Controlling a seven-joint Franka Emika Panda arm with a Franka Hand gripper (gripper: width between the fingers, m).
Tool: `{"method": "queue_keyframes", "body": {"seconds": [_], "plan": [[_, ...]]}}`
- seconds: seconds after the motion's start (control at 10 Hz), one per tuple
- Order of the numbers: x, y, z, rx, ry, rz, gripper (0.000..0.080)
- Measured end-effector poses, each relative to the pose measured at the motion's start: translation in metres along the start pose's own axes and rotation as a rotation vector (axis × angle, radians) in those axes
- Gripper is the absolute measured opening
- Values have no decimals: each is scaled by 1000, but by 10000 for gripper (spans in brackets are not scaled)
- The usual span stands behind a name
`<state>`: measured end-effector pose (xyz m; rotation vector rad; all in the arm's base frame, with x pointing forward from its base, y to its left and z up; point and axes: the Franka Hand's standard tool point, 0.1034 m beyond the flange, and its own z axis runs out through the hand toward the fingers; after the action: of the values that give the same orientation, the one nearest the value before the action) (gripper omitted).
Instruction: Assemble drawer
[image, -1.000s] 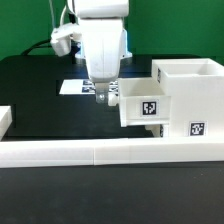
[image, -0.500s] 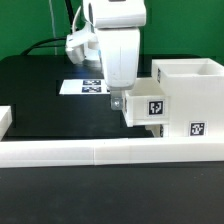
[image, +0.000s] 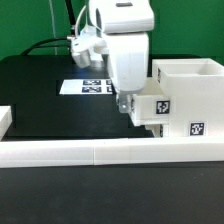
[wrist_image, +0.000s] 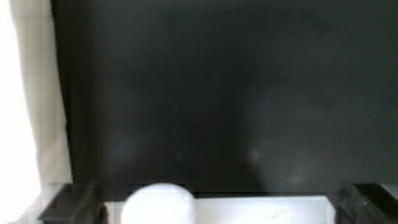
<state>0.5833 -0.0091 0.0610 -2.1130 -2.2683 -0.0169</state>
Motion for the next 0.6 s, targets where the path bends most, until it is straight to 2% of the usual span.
{"method": "queue_keyframes", "body": {"seconds": [0.2, 0.3, 0.5, 0.6], "plan": [[9, 2, 0, 2, 1, 27, 649], [21, 4, -1, 2, 2, 30, 649], [37, 7, -1, 22, -4, 43, 649], [43, 8, -1, 22, -6, 41, 649]]}}
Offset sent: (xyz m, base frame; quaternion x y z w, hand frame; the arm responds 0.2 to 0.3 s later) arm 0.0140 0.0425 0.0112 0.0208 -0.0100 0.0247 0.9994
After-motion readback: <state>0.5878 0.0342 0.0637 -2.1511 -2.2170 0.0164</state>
